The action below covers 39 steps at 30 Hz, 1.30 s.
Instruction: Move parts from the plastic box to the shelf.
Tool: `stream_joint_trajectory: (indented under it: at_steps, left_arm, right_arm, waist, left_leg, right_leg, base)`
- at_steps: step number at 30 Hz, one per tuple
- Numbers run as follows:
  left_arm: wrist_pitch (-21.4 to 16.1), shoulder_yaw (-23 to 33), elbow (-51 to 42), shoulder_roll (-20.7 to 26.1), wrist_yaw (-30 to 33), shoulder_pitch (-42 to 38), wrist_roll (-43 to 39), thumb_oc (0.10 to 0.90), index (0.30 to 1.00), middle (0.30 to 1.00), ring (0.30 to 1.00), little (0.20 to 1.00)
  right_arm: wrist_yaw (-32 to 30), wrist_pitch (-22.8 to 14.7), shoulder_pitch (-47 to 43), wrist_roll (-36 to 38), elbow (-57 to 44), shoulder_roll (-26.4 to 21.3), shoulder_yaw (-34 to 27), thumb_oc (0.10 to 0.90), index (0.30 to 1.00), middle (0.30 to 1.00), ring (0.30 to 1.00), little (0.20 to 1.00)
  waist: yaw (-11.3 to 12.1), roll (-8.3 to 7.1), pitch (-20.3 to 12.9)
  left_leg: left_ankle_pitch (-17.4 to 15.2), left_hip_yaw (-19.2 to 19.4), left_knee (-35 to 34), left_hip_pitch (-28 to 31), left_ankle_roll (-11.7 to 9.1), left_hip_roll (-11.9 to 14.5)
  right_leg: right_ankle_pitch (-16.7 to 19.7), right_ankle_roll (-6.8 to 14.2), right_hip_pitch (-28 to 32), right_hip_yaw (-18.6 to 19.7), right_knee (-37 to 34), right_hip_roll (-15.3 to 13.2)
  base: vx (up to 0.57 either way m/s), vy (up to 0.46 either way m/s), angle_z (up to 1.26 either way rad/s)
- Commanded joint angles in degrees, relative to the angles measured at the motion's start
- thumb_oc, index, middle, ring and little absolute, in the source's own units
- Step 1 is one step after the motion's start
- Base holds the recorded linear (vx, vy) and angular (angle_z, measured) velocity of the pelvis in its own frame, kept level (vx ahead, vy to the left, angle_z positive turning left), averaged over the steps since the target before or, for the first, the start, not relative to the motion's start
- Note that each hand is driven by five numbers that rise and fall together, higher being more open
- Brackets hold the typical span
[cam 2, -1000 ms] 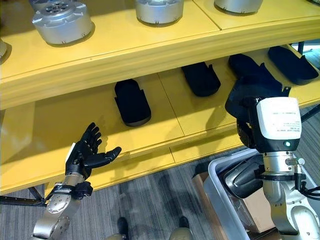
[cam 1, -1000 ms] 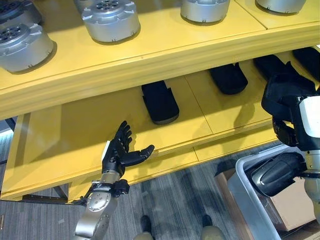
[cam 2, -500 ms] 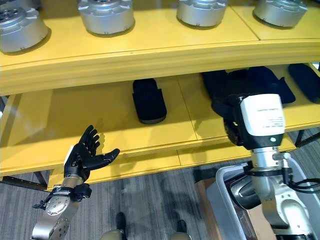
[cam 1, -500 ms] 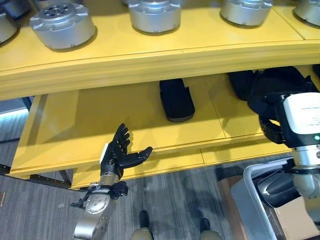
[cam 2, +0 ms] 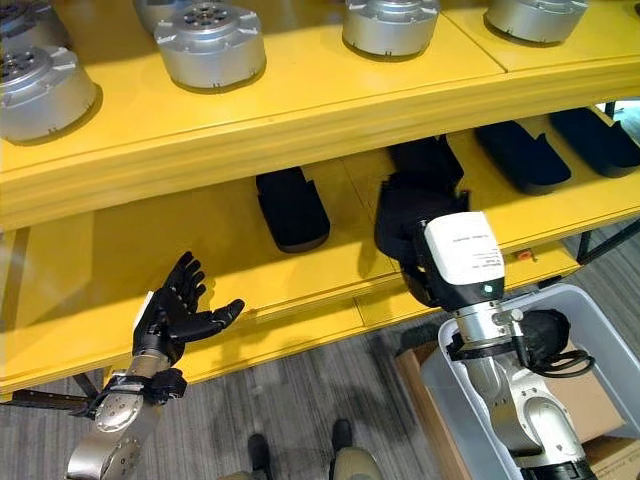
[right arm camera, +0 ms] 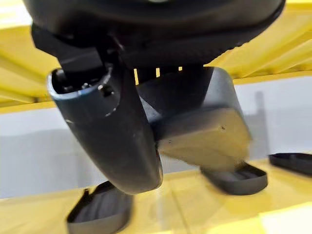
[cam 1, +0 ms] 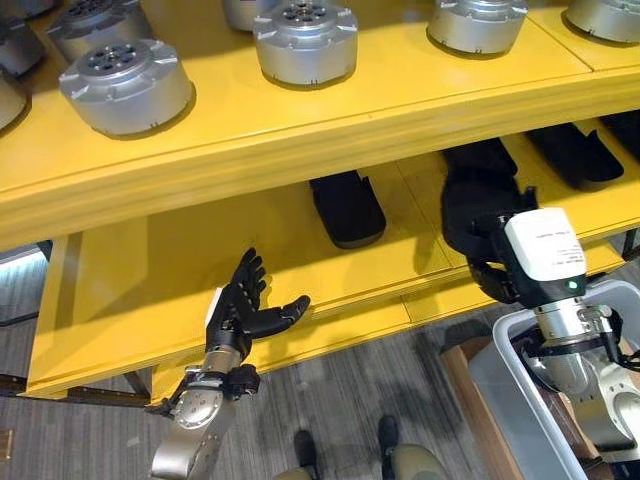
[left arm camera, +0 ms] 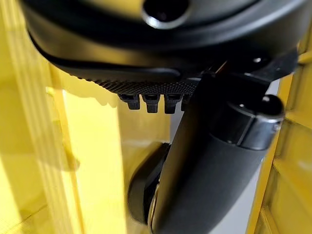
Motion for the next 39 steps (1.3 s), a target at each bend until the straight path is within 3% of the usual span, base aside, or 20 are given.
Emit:
stream_joint_trajectory:
  at_steps: [1, 2, 3, 4, 5, 6, 7, 8, 9, 11, 14, 15, 18, 22, 33, 39]
  left_arm:
    - [-5.17, 2.12, -5.32, 2.41, -1.43, -3.59, -0.57, 0.900, 1.000, 1.000, 1.000, 1.000]
    - [-5.42, 2.29, -5.32, 2.54, -1.50, -3.90, -1.10, 0.900, 1.000, 1.000, 1.000, 1.000]
    - [-5.44, 2.23, -5.28, 2.57, -1.52, -4.07, -1.16, 0.900, 1.000, 1.000, 1.000, 1.000]
    - [-5.62, 2.87, -5.96, 2.91, -1.06, -4.20, -1.28, 0.900, 1.000, 1.000, 1.000, 1.000]
    - [-5.45, 3.16, -6.36, 3.03, -0.85, -3.97, -1.54, 0.900, 1.000, 1.000, 1.000, 1.000]
    - [-5.44, 3.41, -7.00, 3.39, -0.47, -3.48, -1.77, 0.900, 1.000, 1.000, 1.000, 1.000]
    - [-5.43, 3.39, -7.05, 3.35, -0.44, -3.41, -1.77, 0.900, 1.000, 1.000, 1.000, 1.000]
    - [-5.53, 3.74, -7.32, 4.06, -0.01, -2.84, -1.77, 0.900, 1.000, 1.000, 1.000, 1.000]
    - [-5.53, 3.56, -7.54, 4.40, -0.04, -2.96, -1.65, 0.900, 1.000, 1.000, 1.000, 1.000]
    - [-5.58, 3.35, -7.75, 4.17, -0.75, -2.46, -2.11, 0.900, 1.000, 1.000, 1.000, 1.000]
    - [-6.11, 2.22, -7.65, 4.40, -1.59, -3.01, -3.24, 0.900, 1.000, 1.000, 1.000, 1.000]
    - [-6.31, 1.91, -7.70, 5.03, -2.32, -3.06, -3.59, 0.900, 1.000, 1.000, 1.000, 1.000]
    - [-6.58, 2.13, -7.43, 5.56, -2.37, -2.83, -3.85, 0.900, 1.000, 1.000, 1.000, 1.000]
    - [-6.81, 1.12, -7.10, 6.89, -2.76, -4.40, -4.38, 0.900, 1.000, 1.000, 1.000, 1.000]
    - [-6.59, 0.76, -6.31, 7.48, -1.96, -4.90, -4.23, 0.900, 1.000, 1.000, 1.000, 1.000]
    - [-6.89, 1.74, -6.16, 7.75, -0.55, -4.59, -3.69, 0.900, 1.000, 1.000, 1.000, 1.000]
  right_arm:
    - [-5.92, -1.20, -5.56, -1.53, -6.17, -4.61, -7.13, 0.400, 0.300, 0.300, 0.300, 0.300]
    - [-6.50, -0.99, -5.51, -1.81, -6.11, -5.41, -7.69, 0.400, 0.300, 0.300, 0.300, 0.300]
    - [-6.60, -1.02, -5.54, -1.81, -6.03, -5.42, -7.80, 0.400, 0.300, 0.300, 0.300, 0.300]
    - [-7.34, -0.50, -6.28, -2.75, -6.12, -7.08, -8.15, 0.400, 0.300, 0.300, 0.300, 0.300]
    - [-7.72, -0.21, -6.26, -3.14, -6.19, -7.67, -8.61, 0.400, 0.300, 0.300, 0.300, 0.300]
    - [-8.66, 0.10, -6.06, -3.44, -6.26, -8.72, -9.38, 0.400, 0.300, 0.300, 0.300, 0.300]
    - [-8.70, 0.09, -6.01, -3.43, -6.25, -8.78, -9.38, 0.400, 0.300, 0.300, 0.300, 0.300]
    - [-9.41, 0.12, -6.71, -3.61, -6.32, -11.24, -9.76, 0.400, 0.300, 0.300, 0.300, 0.300]
    - [-9.73, 0.15, -7.24, -3.80, -5.93, -13.21, -9.86, 0.400, 0.300, 0.300, 0.300, 0.300]
    - [-9.66, -0.26, -7.19, -3.79, -5.74, -15.75, -10.73, 0.400, 0.300, 0.300, 0.300, 0.300]
    - [-9.41, 0.67, -7.72, -4.96, -4.28, -17.93, -10.68, 0.400, 0.300, 0.300, 0.300, 0.300]
    - [-8.75, 0.69, -9.43, -5.00, -4.39, -18.97, -9.36, 0.400, 0.300, 0.300, 0.300, 0.300]
    - [-8.32, 0.72, -12.69, -5.77, -3.78, -20.08, -6.25, 0.400, 0.300, 0.300, 0.300, 0.300]
    - [-7.13, 0.49, -15.73, -5.57, -2.94, -22.24, -3.22, 0.400, 0.300, 0.300, 0.300, 0.300]
    - [-5.39, 1.02, -22.27, -5.79, 1.13, -22.38, 4.30, 0.400, 0.300, 0.300, 0.300, 0.300]
    - [-5.22, 2.57, -28.09, -5.71, 4.95, -19.39, 9.22, 0.400, 0.300, 0.300, 0.300, 0.300]
  waist:
    - [0.25, -4.08, -2.09]
    - [0.64, -4.50, -1.12]
    - [0.36, -4.31, -1.01]
    - [0.81, -4.48, -0.32]
    - [0.66, -4.89, -0.68]
    - [0.52, -5.08, -1.50]
    - [0.60, -5.04, -1.59]
    - [0.81, -4.24, -2.38]
    - [0.60, -3.58, -2.58]
    - [0.19, -2.44, -3.23]
    - [0.58, -1.68, -3.63]
    - [1.24, -1.55, -3.84]
    - [1.94, -1.92, -3.95]
    - [3.40, -3.16, -4.19]
    - [5.86, -5.09, -4.09]
    - [8.10, -5.64, -3.27]
  left_leg:
    - [-6.43, 1.96, 18.26, -2.05, -2.14, -1.49]
    - [-4.33, 0.34, 22.65, -4.74, -3.41, -1.13]
    - [-4.63, -0.23, 23.90, -5.61, -3.65, -0.85]
    - [-2.63, -2.03, 24.05, -7.07, -3.92, 1.35]
    - [-1.52, -1.65, 21.08, -6.93, -3.79, 4.75]
    - [1.78, -1.89, 14.49, -5.52, -4.13, 10.60]
    - [2.39, -1.72, 13.44, -5.04, -4.25, 10.64]
    - [6.57, -4.31, 6.18, -3.25, -5.65, 14.29]
    - [8.43, -4.22, 3.40, -2.48, -6.77, 15.35]
    - [7.10, -1.20, 0.72, -0.46, -7.52, 16.48]
    - [5.74, -0.12, 0.36, 0.64, -7.93, 15.79]
    - [3.21, -0.66, 2.60, 0.46, -7.14, 14.06]
    - [1.00, -0.02, 4.03, 0.83, -6.58, 12.72]
    - [-2.40, 0.73, 8.06, -0.47, -6.23, 10.25]
    - [-5.32, -0.97, 12.87, -3.32, -5.64, 8.73]
    - [-5.79, -2.30, 14.73, -5.24, -5.62, 8.60]
  right_leg:
    - [-2.02, 0.27, 3.20, 2.85, -0.68, 0.59]
    - [-2.07, -0.65, 3.39, 2.60, -0.84, 0.80]
    - [-2.10, -0.86, 3.28, 2.18, -0.78, 1.04]
    - [-3.20, -0.95, 3.05, 2.15, 0.25, 1.06]
    - [-3.63, -0.96, 2.79, 2.49, 0.97, 0.79]
    - [-4.65, 0.10, 2.68, 2.89, 1.93, 0.45]
    - [-4.64, 0.01, 2.57, 2.94, 2.03, 0.54]
    - [-6.14, 0.88, 1.69, 4.28, 4.74, 0.91]
    - [-7.05, 0.99, 1.15, 4.73, 6.47, 1.13]
    - [-8.58, 1.23, 0.80, 3.96, 8.69, 0.56]
    - [-8.35, 1.87, 1.00, 3.52, 8.57, -0.46]
    - [-7.42, 2.74, 2.38, 4.12, 7.05, -2.12]
    - [-6.05, 3.78, 4.10, 5.42, 4.04, -3.69]
    - [-4.00, 5.71, 7.56, 4.04, -0.12, -7.74]
    - [-3.37, 6.43, 9.85, 1.50, -1.69, -9.56]
    - [-3.55, 6.39, 10.78, -0.46, -1.83, -9.77]
  base:
    - [-0.06, -0.182, 0.39]
    - [-0.08, -0.145, 0.46]
    - [-0.08, -0.092, 0.69]
    - [-0.03, -0.027, 0.53]
    - [0.06, 0.037, 0.24]
    - [0.08, 0.051, -0.08]
    - [0.16, 0.159, -0.06]
    - [0.12, 0.166, 0.11]
    - [0.15, 0.231, -0.04]
    - [0.10, 0.182, -0.22]
    - [0.10, 0.176, -0.18]
    - [0.13, 0.219, -0.17]
    - [0.11, 0.194, -0.02]
    - [0.09, 0.167, 0.02]
    - [0.04, 0.039, 0.09]
    - [0.01, -0.015, 0.14]
